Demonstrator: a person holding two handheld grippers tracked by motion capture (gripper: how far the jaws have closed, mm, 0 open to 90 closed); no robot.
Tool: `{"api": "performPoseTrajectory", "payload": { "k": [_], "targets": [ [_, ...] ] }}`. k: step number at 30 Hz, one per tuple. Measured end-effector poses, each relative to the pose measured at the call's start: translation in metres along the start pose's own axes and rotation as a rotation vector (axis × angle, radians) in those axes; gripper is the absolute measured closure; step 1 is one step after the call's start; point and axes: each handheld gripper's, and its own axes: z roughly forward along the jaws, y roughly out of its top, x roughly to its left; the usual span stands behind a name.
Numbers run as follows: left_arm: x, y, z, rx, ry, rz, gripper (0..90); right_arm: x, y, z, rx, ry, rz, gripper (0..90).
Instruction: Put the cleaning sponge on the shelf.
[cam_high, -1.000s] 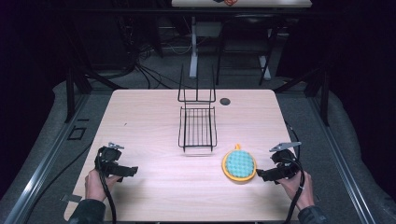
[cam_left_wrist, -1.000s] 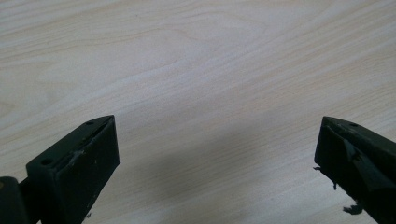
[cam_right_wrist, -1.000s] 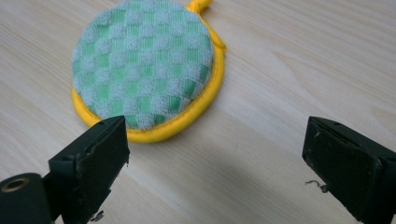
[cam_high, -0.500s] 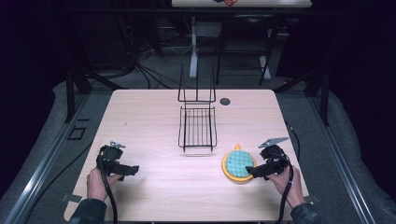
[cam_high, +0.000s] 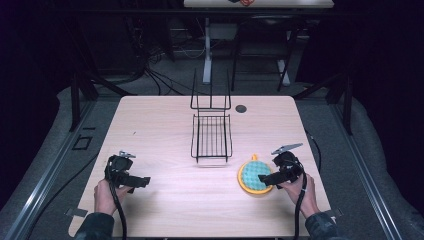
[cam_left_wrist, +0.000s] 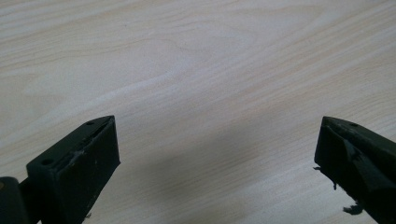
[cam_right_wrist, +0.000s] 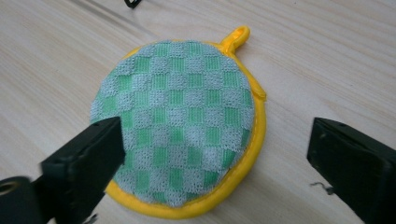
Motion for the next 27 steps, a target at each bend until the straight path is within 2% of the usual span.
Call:
{"api": "performPoseTrajectory", "payload": {
  "k": [1,8,9,13,14,16,18,21,24,27],
  "targets": [
    [0.000,0.000,0.000,0.001,0.000,-0.001,0.0,0.000,0.000,0.000,0.000,0.000,0.000,5.5],
    [0.000,0.000,0.001,0.020,0.001,0.012,0.0,0.001,0.000,0.011,0.022,0.011,0.030,26.5],
    [-0.001,-0.001,0.001,0.021,-0.001,0.011,0.0,0.002,-0.002,0.014,0.044,0.013,0.019,29.8],
    [-0.001,-0.001,0.001,0.032,-0.004,0.020,0.0,0.002,-0.004,0.016,0.050,0.021,0.042,35.0],
    [-0.001,-0.001,0.000,0.027,0.000,0.026,0.0,0.002,-0.004,0.016,0.050,0.021,0.042,35.0],
    [0.000,-0.001,-0.003,0.000,0.002,0.013,0.0,0.002,-0.005,0.016,0.052,0.020,0.046,38.5],
    [0.002,-0.001,-0.005,-0.007,0.008,0.010,0.0,0.002,-0.006,0.016,0.061,0.018,0.052,41.3],
    [0.001,-0.001,-0.004,0.004,0.009,0.010,0.1,0.004,-0.007,0.017,0.056,0.006,0.059,47.5],
    [0.000,-0.001,-0.003,0.019,0.036,0.031,1.8,0.004,-0.007,0.017,0.053,0.011,0.074,52.2],
    [0.002,-0.002,-0.004,0.018,0.037,0.016,3.2,0.003,-0.008,0.016,0.057,0.014,0.080,56.3]
  ]
}}
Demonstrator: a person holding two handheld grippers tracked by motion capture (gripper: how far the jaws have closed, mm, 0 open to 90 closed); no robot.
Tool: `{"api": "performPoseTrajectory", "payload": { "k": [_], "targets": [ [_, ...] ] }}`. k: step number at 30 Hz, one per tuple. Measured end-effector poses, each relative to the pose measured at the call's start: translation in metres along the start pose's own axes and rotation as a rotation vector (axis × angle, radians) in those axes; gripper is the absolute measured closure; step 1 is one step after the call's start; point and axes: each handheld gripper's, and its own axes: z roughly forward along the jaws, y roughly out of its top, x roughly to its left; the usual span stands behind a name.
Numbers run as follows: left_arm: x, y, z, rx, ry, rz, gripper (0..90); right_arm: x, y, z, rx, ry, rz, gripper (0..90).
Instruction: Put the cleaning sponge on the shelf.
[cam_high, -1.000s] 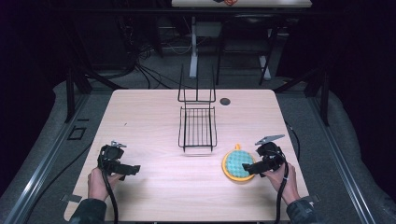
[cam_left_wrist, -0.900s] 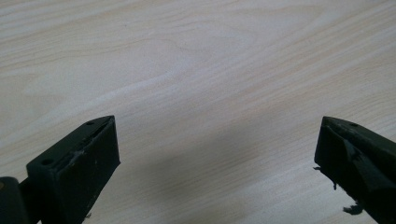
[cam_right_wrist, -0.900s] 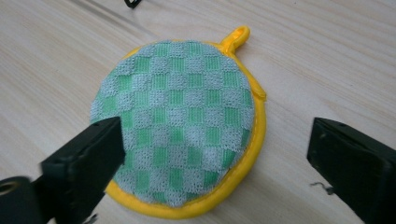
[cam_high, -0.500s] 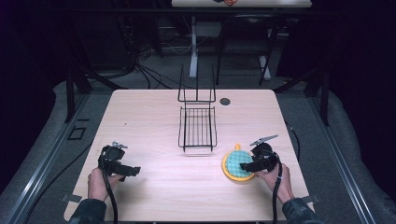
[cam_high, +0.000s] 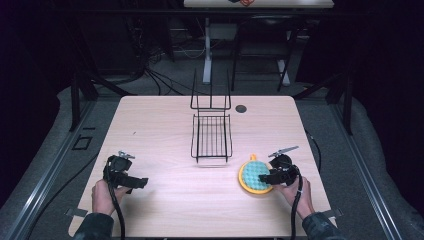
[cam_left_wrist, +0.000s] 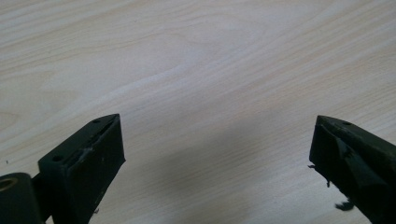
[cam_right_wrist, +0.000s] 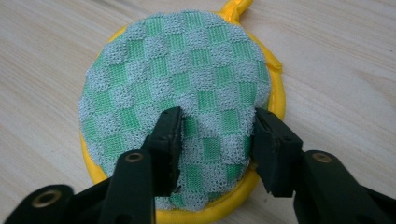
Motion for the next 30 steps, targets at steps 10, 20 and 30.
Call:
{"api": "performPoseTrajectory", "payload": {
  "k": [10,20,30],
  "targets": [
    [0.001,0.000,0.001,0.021,0.005,0.005,5.8,0.000,-0.004,-0.002,-0.043,-0.005,-0.024,80.6],
    [0.005,-0.001,-0.002,-0.001,0.006,-0.024,0.2,0.003,-0.007,-0.007,-0.082,-0.008,-0.040,85.9],
    [0.007,-0.002,-0.003,-0.001,0.007,-0.031,0.1,0.006,-0.002,-0.027,-0.156,0.003,-0.045,87.3]
  ]
}}
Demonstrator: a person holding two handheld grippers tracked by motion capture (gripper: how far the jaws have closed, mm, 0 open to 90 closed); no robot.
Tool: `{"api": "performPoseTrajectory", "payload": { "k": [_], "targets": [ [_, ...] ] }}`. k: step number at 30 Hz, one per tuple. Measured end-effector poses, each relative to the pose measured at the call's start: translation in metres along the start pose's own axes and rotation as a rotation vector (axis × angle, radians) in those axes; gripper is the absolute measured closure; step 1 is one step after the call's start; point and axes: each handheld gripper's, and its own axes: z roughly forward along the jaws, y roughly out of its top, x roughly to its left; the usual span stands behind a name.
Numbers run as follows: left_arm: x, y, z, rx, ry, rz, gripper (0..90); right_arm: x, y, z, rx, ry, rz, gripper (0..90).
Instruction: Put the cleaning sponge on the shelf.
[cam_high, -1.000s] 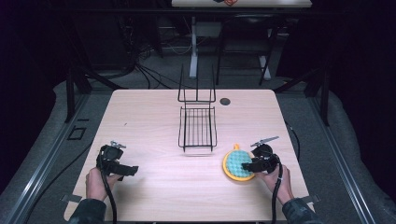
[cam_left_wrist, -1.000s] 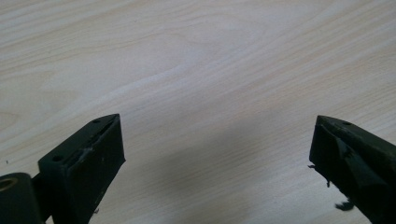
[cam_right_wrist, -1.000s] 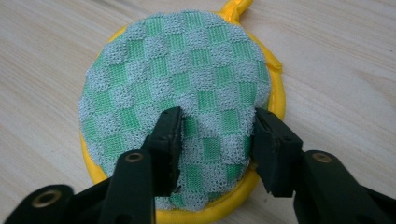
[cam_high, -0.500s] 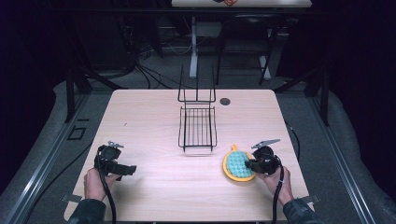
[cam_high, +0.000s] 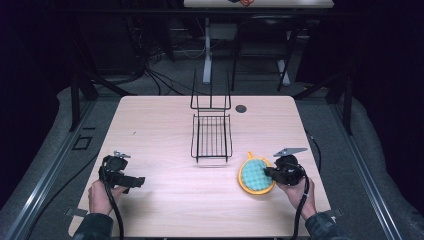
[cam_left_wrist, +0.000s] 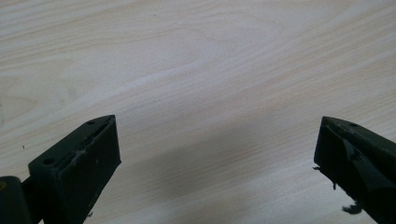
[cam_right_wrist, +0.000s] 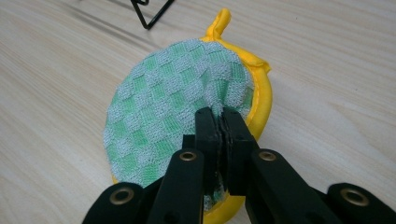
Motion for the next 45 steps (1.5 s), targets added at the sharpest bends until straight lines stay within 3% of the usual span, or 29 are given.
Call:
{"api": "performPoseTrajectory", "payload": {
  "k": [14,24,34,45],
  "targets": [
    [0.000,0.000,0.000,0.001,-0.005,0.003,0.1,-0.002,0.005,-0.018,-0.051,0.017,0.031,87.2],
    [-0.001,0.000,0.001,0.003,-0.007,0.010,0.0,0.003,0.012,-0.031,-0.098,0.017,0.013,87.3],
    [-0.002,0.000,-0.002,-0.025,0.010,0.008,0.0,0.007,0.017,-0.035,-0.113,0.029,0.002,87.2],
    [-0.002,-0.001,-0.001,-0.026,-0.004,0.019,0.0,0.009,0.024,-0.040,-0.133,0.032,-0.002,87.1]
  ]
}}
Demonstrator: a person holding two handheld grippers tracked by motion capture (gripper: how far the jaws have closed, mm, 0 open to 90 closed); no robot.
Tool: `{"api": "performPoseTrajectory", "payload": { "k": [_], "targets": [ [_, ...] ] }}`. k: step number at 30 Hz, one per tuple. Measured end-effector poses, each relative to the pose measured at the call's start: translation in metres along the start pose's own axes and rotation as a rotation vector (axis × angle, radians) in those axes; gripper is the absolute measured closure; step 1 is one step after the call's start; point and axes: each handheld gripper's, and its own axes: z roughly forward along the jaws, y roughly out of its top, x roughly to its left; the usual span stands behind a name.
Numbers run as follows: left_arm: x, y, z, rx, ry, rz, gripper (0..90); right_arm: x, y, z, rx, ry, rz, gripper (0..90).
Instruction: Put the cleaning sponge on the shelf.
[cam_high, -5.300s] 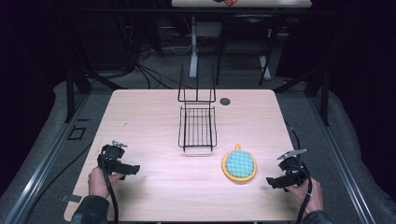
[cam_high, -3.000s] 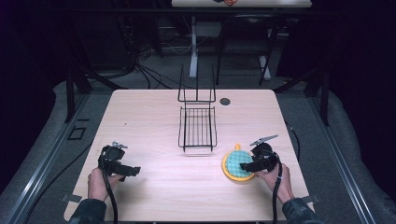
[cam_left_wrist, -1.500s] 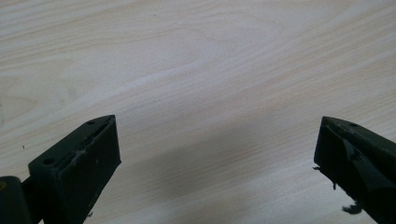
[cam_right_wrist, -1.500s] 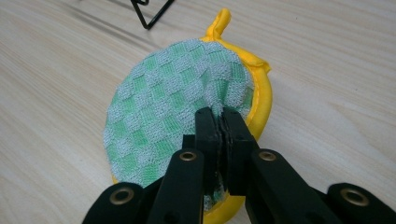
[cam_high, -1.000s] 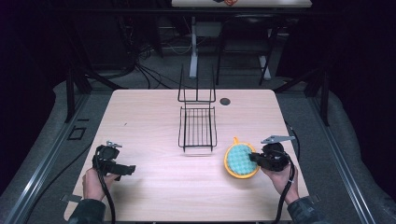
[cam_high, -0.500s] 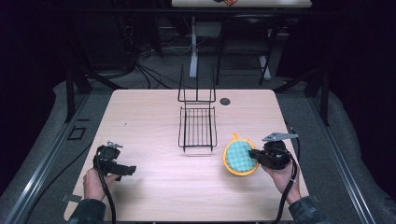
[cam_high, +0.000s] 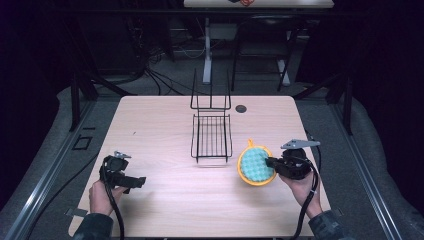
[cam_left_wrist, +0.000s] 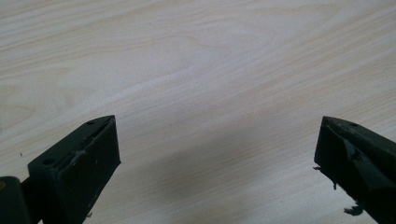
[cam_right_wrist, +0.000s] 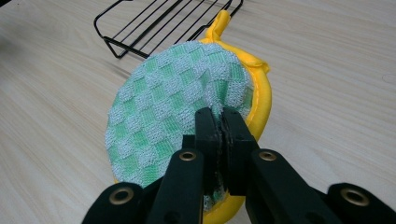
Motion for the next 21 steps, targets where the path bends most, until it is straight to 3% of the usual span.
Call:
{"api": "performPoseTrajectory", "payload": {
  "k": [11,21],
  "targets": [
    [-0.001,0.000,0.000,0.001,0.003,0.000,0.0,-0.001,0.003,0.004,0.023,0.005,-0.001,87.1],
    [-0.001,0.000,0.001,0.005,0.006,0.008,0.0,-0.001,0.014,0.007,0.005,0.010,-0.009,87.1]
  ]
}}
